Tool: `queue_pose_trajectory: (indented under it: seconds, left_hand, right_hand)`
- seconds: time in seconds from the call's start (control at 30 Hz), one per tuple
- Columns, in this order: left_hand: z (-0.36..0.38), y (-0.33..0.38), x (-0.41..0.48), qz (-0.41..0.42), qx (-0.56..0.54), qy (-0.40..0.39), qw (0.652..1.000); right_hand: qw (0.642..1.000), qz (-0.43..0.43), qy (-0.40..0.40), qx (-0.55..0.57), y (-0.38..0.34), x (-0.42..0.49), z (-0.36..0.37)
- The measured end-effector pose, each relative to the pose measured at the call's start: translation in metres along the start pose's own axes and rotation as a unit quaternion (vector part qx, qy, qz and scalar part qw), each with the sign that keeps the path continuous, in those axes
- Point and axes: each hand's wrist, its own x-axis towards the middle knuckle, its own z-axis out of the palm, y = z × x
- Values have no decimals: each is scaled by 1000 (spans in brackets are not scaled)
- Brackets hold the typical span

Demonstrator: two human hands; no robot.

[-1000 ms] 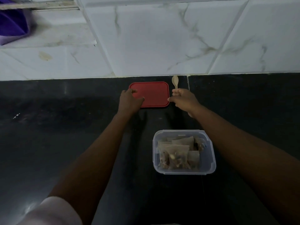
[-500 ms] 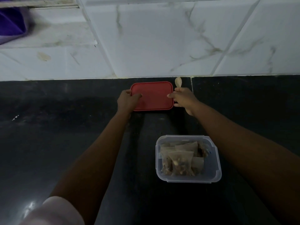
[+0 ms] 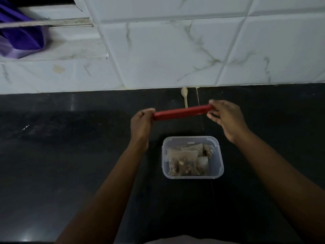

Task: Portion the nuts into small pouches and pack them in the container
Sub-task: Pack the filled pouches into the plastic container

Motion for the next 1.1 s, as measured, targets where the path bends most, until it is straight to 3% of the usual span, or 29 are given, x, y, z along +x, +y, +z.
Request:
queue_pose_trajectory:
  seconds: [0.1, 0.27, 0.47, 0.67, 0.83, 0.97, 1.1]
  left_hand:
    - [2, -15, -34, -3, -8, -12, 1000]
    - [-4, -41, -80, 37, 49, -32, 998]
    - [-12, -64, -95, 116, 129, -32, 984]
    - [-17, -72, -95, 135, 142, -35, 980]
    - [-20, -75, -103, 177, 172, -40, 968]
    - [-21, -78, -103, 300, 301, -53, 904]
    - [-6, -81, -96, 340, 457, -90, 817]
  right_hand:
    - [1000, -7, -8, 15, 11, -32, -20]
    - [996, -57, 17, -65, 41, -79, -43]
    - [996, -73, 33, -42, 84, -97, -50]
    - [993, -107, 32, -39, 99, -98, -50]
    - [979, -155, 32, -127, 106, -107, -53]
    - [926, -248, 42, -283, 98, -103, -49]
    - [838, -247, -4, -487, 94, -88, -28]
